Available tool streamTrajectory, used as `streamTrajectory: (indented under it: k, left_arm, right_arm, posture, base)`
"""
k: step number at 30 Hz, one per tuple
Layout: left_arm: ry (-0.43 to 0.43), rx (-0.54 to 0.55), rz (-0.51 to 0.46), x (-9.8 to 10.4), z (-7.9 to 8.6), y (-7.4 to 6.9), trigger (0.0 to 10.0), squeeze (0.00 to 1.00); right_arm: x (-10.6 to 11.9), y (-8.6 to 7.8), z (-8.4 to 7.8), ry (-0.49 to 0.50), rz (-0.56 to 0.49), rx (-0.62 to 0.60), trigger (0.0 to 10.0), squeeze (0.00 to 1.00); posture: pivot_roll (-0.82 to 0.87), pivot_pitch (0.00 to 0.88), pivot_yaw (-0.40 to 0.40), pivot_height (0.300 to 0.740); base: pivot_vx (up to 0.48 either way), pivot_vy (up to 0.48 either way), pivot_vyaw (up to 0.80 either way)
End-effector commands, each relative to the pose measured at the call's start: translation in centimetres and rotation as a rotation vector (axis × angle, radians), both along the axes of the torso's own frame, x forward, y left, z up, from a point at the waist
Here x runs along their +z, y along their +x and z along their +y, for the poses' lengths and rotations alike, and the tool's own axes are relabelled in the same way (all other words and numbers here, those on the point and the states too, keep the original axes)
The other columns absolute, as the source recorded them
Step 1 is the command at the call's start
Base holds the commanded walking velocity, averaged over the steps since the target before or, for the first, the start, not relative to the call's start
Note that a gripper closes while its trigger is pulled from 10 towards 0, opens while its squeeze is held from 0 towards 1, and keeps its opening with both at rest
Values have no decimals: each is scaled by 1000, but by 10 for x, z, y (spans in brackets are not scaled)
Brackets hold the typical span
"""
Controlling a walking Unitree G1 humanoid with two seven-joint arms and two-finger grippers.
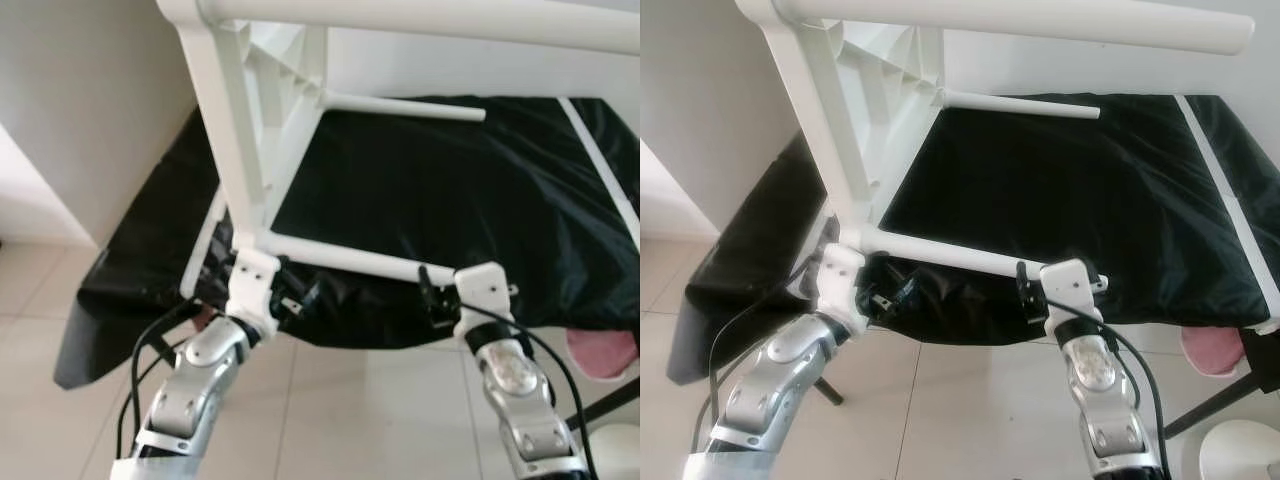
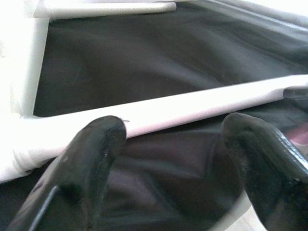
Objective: Building children table
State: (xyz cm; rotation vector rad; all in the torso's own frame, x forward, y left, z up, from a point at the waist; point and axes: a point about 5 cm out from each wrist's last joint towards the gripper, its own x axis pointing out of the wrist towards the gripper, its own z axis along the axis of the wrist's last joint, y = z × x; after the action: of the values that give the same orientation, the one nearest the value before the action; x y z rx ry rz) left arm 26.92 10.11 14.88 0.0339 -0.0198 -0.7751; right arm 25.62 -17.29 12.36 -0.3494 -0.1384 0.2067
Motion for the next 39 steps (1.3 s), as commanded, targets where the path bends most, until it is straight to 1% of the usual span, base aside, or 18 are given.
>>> streamTrajectory:
  k: [1,3,5,6,7,11,13,15,17,21,24,28,29,31,33,34,37,39]
  left_arm:
    - [4,-188,-8,5,-11,-12,10000,0]
    - [8,-212,-10,6,-14,-14,10000,0]
    - [11,-234,-15,8,-18,-18,10000,0]
    - [11,-234,-15,8,-18,-18,10000,0]
    - [11,-239,-14,8,-20,-19,10000,0]
    - [18,-252,-36,12,-23,-20,10000,0]
    - [16,-249,-35,13,-22,-19,10000,0]
    - [16,-254,-36,14,-21,-19,10000,0]
    - [19,-265,-37,14,-20,-19,10000,0]
    - [21,-264,-35,15,-20,-19,10000,0]
    - [21,-271,-36,16,-21,-20,10000,0]
    - [24,-271,-38,17,-21,-20,10000,0]
    - [28,-266,-44,18,-20,-18,10000,0]
    - [29,-264,-46,19,-19,-17,10000,0]
    - [32,-262,-54,20,-19,-15,10000,0]
    - [32,-262,-54,20,-19,-15,10000,0]
    - [34,-255,-61,21,-19,-13,10000,0]
    - [36,-247,-66,22,-18,-13,10000,0]
  right_arm:
    - [-1,-5,-3,-3,30,90,10000,0]
    - [-4,-7,-6,0,65,118,10000,0]
    - [-8,-6,-20,-23,119,109,10000,0]
    - [-8,-6,-20,-23,119,109,10000,0]
    - [-8,-6,-25,-33,135,103,10000,0]
    - [-7,3,-48,-94,165,59,10000,0]
    - [-8,4,-51,-100,177,52,10000,0]
    - [-9,10,-59,-135,198,41,10000,0]
    - [-8,19,-67,-138,209,20,10000,0]
    - [-6,28,-74,-130,221,-3,10000,0]
    - [-8,36,-78,-134,257,-15,10000,0]
    - [-10,38,-79,-143,279,-15,10000,0]
    - [-13,44,-85,-190,307,-40,10000,0]
    - [-14,46,-88,-193,325,-57,10000,0]
    - [-18,48,-94,-252,343,-77,10000,0]
    - [-18,48,-94,-252,343,-77,10000,0]
    - [-19,52,-106,-233,350,-151,10000,0]
    - [-13,56,-121,-258,315,-262,10000,0]
  posture:
    - [-9,0,37,740]
    - [-11,0,40,740]
    - [-12,2,40,740]
    - [-12,2,40,740]
    - [-12,2,40,740]
    - [-17,6,46,740]
    - [-17,6,46,740]
    - [-16,6,47,740]
    - [-13,7,48,740]
    - [-10,7,52,740]
    - [-7,10,51,740]
    - [-4,10,52,740]
    - [-3,9,52,740]
    - [-3,9,52,740]
    - [-3,8,52,740]
    - [-3,8,52,740]
    - [-3,8,52,740]
    - [-1,9,51,740]
  base:
    - [0,0,0]
    - [0,0,0]
    - [0,0,0]
    - [0,0,0]
    - [0,0,0]
    - [0,0,0]
    - [0,0,0]
    - [0,0,0]
    - [0,0,0]
    - [0,0,0]
    - [0,0,0]
    - [0,0,0]
    - [0,0,0]
    - [0,0,0]
    - [0,0,0]
    - [0,0,0]
    - [0,0,0]
    - [0,0,0]
